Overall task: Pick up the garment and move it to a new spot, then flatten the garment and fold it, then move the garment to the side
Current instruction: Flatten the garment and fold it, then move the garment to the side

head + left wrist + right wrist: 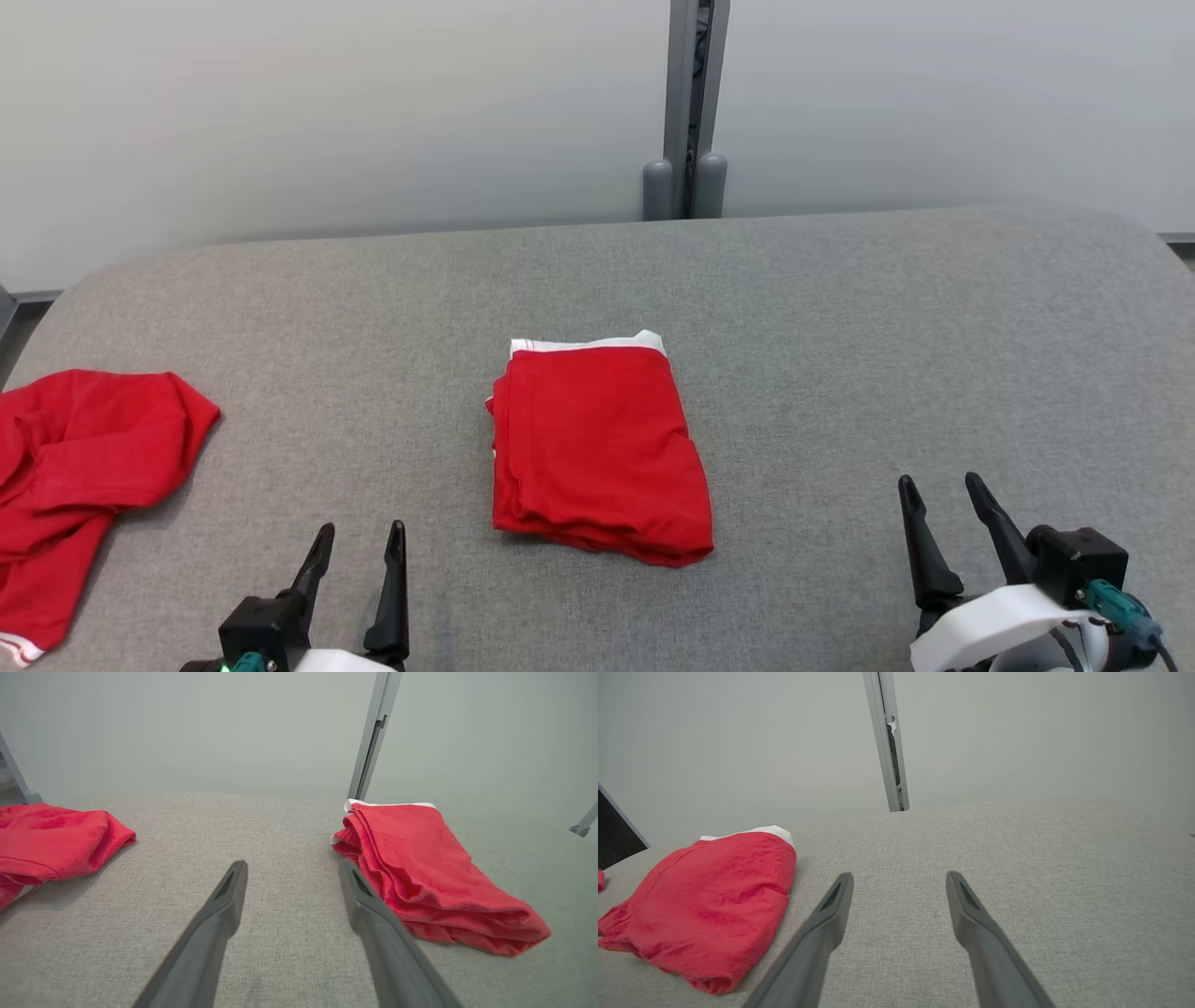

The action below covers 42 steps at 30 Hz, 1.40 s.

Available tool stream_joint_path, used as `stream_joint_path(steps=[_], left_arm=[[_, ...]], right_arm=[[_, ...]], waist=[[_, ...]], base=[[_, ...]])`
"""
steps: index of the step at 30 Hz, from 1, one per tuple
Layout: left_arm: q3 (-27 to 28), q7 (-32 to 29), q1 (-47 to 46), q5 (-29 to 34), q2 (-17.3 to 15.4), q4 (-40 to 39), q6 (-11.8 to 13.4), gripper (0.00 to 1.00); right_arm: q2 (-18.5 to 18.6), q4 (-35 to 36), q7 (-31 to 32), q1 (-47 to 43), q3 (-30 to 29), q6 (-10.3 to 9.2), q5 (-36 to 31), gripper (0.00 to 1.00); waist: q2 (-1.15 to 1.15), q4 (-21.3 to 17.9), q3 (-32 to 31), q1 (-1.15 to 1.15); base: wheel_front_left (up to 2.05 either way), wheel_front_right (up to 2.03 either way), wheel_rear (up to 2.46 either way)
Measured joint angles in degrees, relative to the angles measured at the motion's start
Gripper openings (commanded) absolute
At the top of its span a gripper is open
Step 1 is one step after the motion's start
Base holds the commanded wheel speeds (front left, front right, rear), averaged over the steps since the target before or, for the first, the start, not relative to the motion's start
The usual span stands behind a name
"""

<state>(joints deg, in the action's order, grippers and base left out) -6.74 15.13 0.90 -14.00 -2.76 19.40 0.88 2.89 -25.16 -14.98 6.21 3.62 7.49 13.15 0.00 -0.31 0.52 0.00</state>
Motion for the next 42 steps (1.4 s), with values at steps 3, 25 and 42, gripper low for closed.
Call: stream_joint_path(steps=[3,25,42], left_arm=[[0.6,0.0,0.99,0.67,-0.01,-0.15,0.21,1.0],[0.48,0.0,3.36,3.11,-0.02,-1.02,1.11,1.0],[-6.17,0.0,-1.82,1.23,-0.01,-0.91,1.7,1.0]], right_arm=[[-0.07,0.52,0.0,-0.93,0.52,0.0,0.88,1.0],[-0.11,-1.51,0.0,-2.14,4.83,0.0,3.21,1.0],[-0.14,-14.63,0.0,15.22,13.15,0.0,10.33,1.0]], waist=[[0.0,-0.36,-0.97,0.0],[0.0,0.7,-1.84,0.0],[0.0,9.06,7.76,0.0]], base=[[0.0,0.0,0.0],[0.0,0.0,0.0],[0.0,0.0,0.0]])
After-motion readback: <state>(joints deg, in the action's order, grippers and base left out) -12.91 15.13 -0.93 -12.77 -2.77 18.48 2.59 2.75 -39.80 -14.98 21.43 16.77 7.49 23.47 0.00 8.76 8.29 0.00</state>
